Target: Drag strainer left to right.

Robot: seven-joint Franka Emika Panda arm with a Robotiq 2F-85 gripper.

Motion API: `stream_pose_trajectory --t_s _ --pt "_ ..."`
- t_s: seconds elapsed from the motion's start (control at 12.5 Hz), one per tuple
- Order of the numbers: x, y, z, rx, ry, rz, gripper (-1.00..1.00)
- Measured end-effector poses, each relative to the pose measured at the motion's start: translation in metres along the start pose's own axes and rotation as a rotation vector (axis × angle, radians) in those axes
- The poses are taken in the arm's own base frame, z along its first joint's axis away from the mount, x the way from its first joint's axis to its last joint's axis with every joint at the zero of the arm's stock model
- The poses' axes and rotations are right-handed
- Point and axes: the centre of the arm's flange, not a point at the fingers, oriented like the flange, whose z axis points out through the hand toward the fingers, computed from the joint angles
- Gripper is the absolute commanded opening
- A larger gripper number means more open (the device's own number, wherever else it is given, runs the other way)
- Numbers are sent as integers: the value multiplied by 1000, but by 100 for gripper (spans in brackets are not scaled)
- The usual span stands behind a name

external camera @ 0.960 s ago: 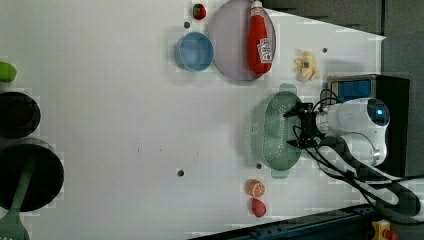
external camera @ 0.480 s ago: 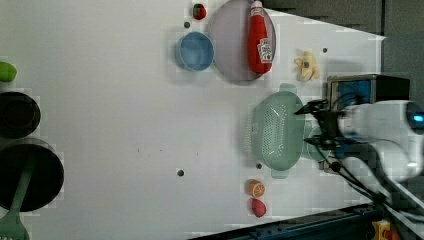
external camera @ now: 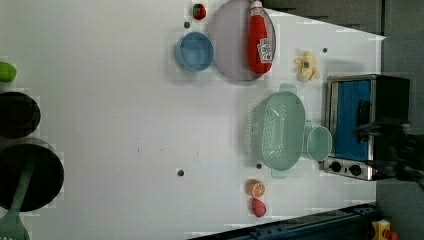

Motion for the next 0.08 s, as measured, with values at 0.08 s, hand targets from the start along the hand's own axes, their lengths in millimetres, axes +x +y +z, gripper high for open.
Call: stream_pose_trajectory --t_s 0.08 --pt "-3 6 -38 13 8 -35 100"
